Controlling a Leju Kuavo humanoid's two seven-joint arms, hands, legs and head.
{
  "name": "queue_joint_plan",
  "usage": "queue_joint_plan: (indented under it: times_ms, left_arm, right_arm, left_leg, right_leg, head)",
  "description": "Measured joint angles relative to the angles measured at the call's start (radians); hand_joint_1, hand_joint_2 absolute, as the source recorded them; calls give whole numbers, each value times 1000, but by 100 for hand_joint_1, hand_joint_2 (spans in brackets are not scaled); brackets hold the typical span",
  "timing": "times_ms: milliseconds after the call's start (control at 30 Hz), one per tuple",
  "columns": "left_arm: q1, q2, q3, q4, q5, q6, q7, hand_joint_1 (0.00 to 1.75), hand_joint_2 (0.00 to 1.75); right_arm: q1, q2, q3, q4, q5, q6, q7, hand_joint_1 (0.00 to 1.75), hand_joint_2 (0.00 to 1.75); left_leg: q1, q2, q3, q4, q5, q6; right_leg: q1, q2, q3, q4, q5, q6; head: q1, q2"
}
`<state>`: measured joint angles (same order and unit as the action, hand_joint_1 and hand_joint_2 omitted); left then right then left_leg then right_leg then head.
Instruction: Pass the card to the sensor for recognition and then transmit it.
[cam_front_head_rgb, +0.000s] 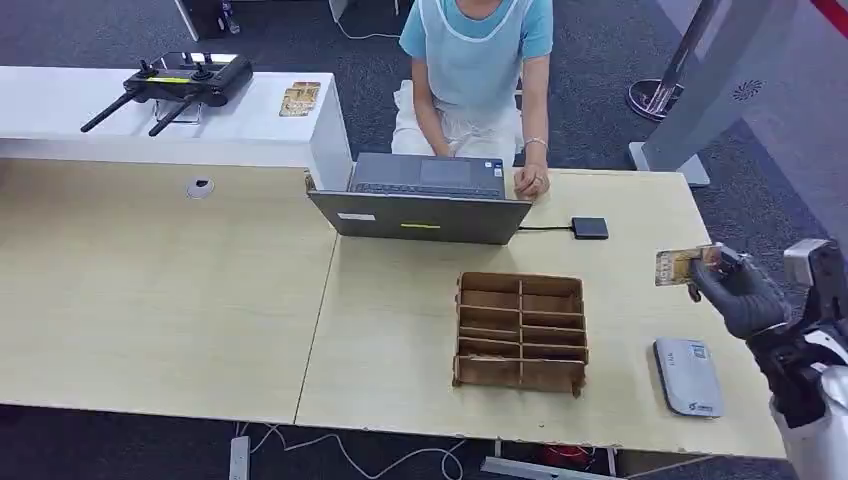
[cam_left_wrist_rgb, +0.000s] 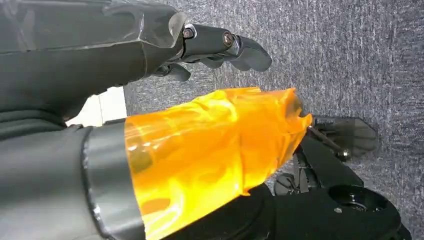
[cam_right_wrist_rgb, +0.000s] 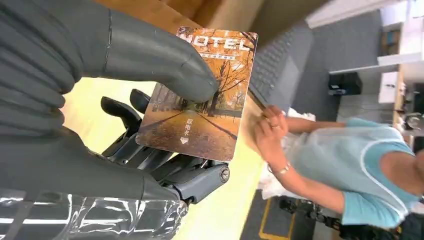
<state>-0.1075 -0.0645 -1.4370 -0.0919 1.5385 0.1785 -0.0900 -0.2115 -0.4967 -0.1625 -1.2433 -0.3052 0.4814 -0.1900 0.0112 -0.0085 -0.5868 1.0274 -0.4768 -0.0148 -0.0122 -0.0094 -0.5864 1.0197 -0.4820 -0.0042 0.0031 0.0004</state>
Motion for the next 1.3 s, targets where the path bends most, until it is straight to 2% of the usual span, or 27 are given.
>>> queue_joint_plan:
  times_ms: [200, 500, 967, 1067, 1300]
  left_arm:
    - [0, -3, 0, 0, 0, 1, 2, 0, 0]
    - [0, -3, 0, 0, 0, 1, 2, 0, 0]
    - [0, -3, 0, 0, 0, 0, -1, 0, 0]
    - [0, -3, 0, 0, 0, -1, -1, 0, 0]
    - [0, -3, 0, 0, 0, -2, 2, 0, 0]
  right_arm:
    - [126, -19, -27, -84, 11, -13, 0, 175, 175]
    - [227, -32, -82, -104, 54, -10, -7, 175, 175]
    - [254, -29, -163, 5, 147, 1, -23, 175, 175]
    - [253, -25, -183, 43, 144, 25, -23, 175, 175]
    - [248, -8, -207, 117, 199, 25, -40, 175, 175]
  left_leg:
    - [0, 1, 0, 0, 0, 0]
    - [0, 1, 0, 0, 0, 0]
    - [-1, 2, 0, 0, 0, 0]
    - [-1, 2, 1, 0, 0, 0]
    - [0, 2, 0, 0, 0, 1]
  right_leg:
    - [0, 0, 0, 0, 0, 0]
    - [-1, 1, 0, 0, 0, 0]
    - [-1, 1, 0, 0, 0, 0]
    - [-1, 1, 0, 0, 0, 0]
    - [-1, 1, 0, 0, 0, 0]
  head:
    - [0, 0]
    - [0, 0]
    - [0, 0]
    - [0, 0]
    - [0, 0]
